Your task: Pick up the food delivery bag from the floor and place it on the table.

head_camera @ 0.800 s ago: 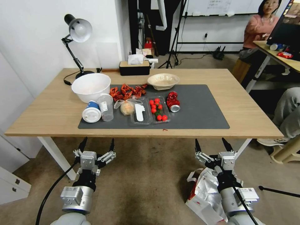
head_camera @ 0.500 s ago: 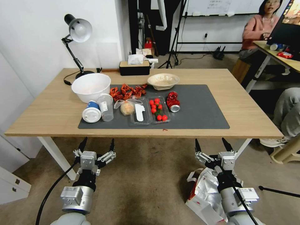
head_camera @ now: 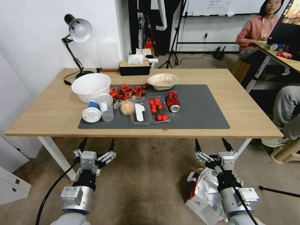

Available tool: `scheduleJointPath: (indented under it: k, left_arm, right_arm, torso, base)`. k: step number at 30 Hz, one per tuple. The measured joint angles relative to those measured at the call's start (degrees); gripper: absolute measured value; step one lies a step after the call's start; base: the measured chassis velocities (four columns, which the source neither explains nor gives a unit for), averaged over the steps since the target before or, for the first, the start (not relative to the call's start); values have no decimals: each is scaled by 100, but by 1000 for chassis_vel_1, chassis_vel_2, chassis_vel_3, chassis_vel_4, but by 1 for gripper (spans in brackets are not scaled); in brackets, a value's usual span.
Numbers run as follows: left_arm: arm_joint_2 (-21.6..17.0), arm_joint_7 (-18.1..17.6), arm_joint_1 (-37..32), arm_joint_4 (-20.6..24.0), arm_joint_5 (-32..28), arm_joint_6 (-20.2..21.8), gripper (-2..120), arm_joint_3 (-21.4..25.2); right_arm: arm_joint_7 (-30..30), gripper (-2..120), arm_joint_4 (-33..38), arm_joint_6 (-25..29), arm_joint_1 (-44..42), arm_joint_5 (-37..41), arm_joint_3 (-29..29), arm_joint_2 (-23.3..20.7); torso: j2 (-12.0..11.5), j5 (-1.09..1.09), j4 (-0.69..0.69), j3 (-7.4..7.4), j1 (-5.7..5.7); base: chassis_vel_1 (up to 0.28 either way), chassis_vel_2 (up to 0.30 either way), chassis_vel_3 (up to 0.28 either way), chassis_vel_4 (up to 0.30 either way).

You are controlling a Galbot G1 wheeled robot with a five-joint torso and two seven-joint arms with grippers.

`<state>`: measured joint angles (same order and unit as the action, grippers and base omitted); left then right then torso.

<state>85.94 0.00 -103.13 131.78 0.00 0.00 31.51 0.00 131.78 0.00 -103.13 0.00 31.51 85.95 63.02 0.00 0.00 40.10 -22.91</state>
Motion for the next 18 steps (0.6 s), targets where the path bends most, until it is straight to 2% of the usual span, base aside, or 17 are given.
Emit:
scheduleJointPath:
  k: [4, 6, 7, 11, 12, 13, 14, 15, 17, 18]
  left_arm:
    - [-1, -11, 3, 0, -12, 12, 100, -7]
    - [-50, -185, 74, 81, -268, 260, 100, -91]
    - [-50, -185, 74, 81, -268, 260, 100, -91]
    - [-208, -741, 302, 381, -1091, 1067, 100, -378]
    - [-208, -741, 302, 381, -1091, 1067, 100, -378]
    - [-260, -910, 369, 471, -1339, 1311, 100, -460]
    - [-274, -966, 391, 501, -1421, 1392, 100, -487]
    - [-348, -1213, 490, 634, -1791, 1755, 100, -617]
    - [-371, -1294, 524, 678, -1913, 1870, 100, -657]
    - [-382, -1331, 518, 694, -2094, 1681, 100, -749]
  right_arm:
    - [-12, 100, 24, -65, -10, 56, 23, -29]
    - [-123, 100, 193, -463, -80, 362, 204, -205]
    - [-123, 100, 193, -463, -80, 362, 204, -205]
    - [-384, 100, 571, -1362, -236, 1065, 602, -600]
    - [-384, 100, 571, -1362, -236, 1065, 602, -600]
    - [-456, 100, 674, -1607, -282, 1257, 712, -709]
    - [-488, 100, 693, -1640, -288, 1318, 747, -740]
    - [-650, 100, 618, -1546, -207, 1590, 922, -878]
    - [-687, 100, 594, -1506, -183, 1646, 951, -902]
    - [-747, 100, 546, -1431, -148, 1717, 984, -927]
  torso:
    - [0, 1, 0, 0, 0]
    - [0, 0, 1, 0, 0]
    - [0, 0, 1, 0, 0]
    - [0, 1, 0, 0, 0]
    - [0, 1, 0, 0, 0]
    - [0, 0, 0, 0, 0]
    - [0, -1, -1, 0, 0]
    - [0, 0, 1, 0, 0]
    - [0, 2, 2, 0, 0]
    - [0, 1, -3, 0, -1]
  base:
    - [0, 0, 0, 0]
    - [0, 0, 0, 0]
    - [0, 0, 0, 0]
    - [0, 0, 0, 0]
    - [0, 0, 0, 0]
    - [0, 0, 0, 0]
    - [0, 0, 0, 0]
    - [0, 0, 0, 0]
    - [0, 0, 0, 0]
    - [0, 0, 0, 0]
